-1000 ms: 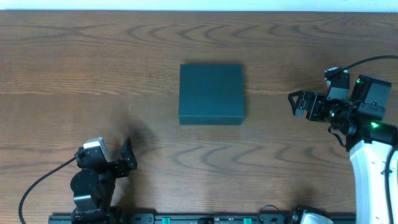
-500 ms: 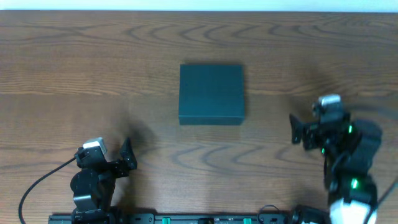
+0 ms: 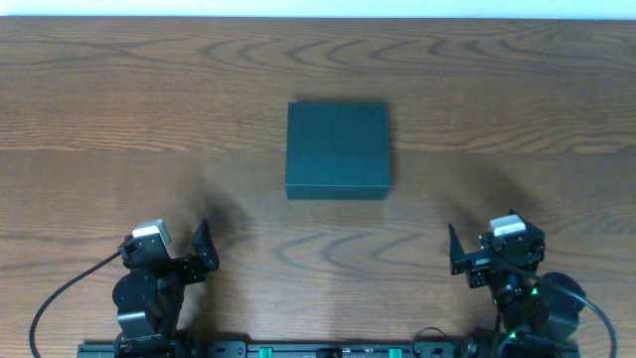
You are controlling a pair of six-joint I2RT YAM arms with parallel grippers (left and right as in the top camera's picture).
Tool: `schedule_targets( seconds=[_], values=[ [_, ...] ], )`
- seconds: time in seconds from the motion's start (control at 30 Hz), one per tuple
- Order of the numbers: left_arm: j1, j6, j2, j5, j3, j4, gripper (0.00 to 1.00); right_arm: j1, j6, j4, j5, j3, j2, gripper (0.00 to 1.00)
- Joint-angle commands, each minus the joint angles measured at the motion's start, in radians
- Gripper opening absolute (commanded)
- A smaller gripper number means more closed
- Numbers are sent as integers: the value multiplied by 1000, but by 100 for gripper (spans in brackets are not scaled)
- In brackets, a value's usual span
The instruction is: Pack container
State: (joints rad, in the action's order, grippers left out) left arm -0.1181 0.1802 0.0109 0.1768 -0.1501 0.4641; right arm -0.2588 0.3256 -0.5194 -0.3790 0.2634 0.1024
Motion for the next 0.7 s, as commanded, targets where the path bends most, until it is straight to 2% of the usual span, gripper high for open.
schedule_targets(
  seconds=[0.0,0.3,0.67],
  values=[
    [-5,0,-6,0,18,-1,96,-2,4,0,-22,-34,-57,99],
    [-5,0,-6,0,18,-1,95,10,-3,7,-54,-122,-97,99],
    [-5,0,-6,0,18,-1,96,11,-3,7,-47,-121,-97,99]
  ],
)
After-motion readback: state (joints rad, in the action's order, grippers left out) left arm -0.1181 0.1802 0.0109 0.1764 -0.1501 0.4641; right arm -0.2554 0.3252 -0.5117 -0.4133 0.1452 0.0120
